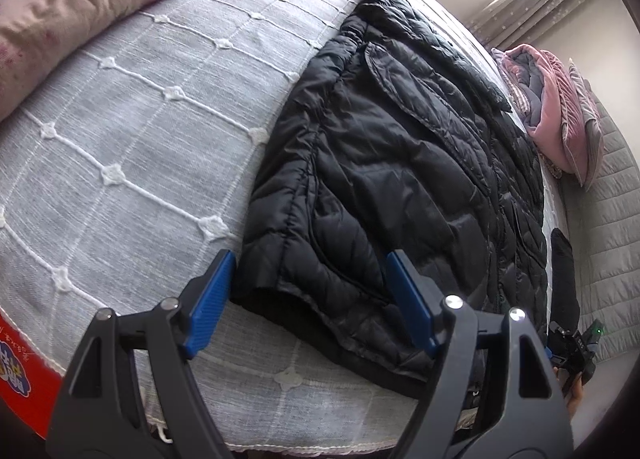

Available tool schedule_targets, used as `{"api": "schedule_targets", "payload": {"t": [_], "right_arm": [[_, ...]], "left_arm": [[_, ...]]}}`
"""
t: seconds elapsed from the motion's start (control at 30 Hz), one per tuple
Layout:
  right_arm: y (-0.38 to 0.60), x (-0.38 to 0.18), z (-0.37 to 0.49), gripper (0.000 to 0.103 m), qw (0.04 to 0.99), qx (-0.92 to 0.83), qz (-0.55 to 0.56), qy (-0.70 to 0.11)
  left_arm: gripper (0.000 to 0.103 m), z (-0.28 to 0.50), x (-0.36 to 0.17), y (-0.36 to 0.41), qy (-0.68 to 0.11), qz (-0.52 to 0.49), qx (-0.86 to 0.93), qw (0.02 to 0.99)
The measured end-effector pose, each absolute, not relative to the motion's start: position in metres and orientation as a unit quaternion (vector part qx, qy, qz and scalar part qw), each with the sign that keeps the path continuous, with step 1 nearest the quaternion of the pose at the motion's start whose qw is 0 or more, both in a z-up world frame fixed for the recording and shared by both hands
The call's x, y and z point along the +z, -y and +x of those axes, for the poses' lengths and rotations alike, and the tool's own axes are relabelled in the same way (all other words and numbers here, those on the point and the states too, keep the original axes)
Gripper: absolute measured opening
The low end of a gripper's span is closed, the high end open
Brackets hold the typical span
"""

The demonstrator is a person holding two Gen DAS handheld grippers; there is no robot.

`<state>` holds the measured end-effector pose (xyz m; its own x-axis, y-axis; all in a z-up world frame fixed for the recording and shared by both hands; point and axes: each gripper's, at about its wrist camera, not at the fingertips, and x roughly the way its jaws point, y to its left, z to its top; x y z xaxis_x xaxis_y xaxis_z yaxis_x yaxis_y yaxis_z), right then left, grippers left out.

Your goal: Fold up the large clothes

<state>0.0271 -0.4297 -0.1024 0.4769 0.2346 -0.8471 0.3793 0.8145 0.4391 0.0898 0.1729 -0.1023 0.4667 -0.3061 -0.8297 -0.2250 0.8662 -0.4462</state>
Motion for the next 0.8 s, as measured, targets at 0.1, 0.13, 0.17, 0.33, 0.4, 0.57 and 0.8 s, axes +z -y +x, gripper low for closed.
{"api": "schedule_targets", "payload": {"t": [0.1,0.13,0.17,0.33,0.4,0.57,0.8], "right_arm": [[0.419,-0.108,0.031,0.088,0.799,-0.027,0.288,-0.527],[0.418,-0.110,0.031,0.088,0.796,-0.025,0.288,-0.532],[0.416,-0.113,0.032,0.088,0.791,-0.022,0.292,-0.537],[0.413,-0.120,0.036,0.088,0.778,-0.010,0.317,-0.542],[0.412,-0.120,0.036,0.088,0.780,-0.012,0.315,-0.541],[0.413,-0.121,0.036,0.080,0.785,-0.023,0.317,-0.532],[0.423,-0.124,0.034,0.055,0.773,-0.011,0.356,-0.525]], "left_arm": [[0.077,0.089,-0.104,-0.170,-0.519,-0.257,-0.028,0.815],[0.078,0.089,-0.105,-0.170,-0.520,-0.258,-0.028,0.813],[0.077,0.089,-0.107,-0.170,-0.522,-0.260,-0.029,0.812],[0.077,0.088,-0.110,-0.166,-0.525,-0.263,-0.030,0.809],[0.077,0.087,-0.109,-0.165,-0.519,-0.268,-0.026,0.811],[0.077,0.088,-0.114,-0.162,-0.523,-0.278,-0.024,0.805],[0.077,0.087,-0.118,-0.172,-0.525,-0.313,-0.027,0.791]]}}
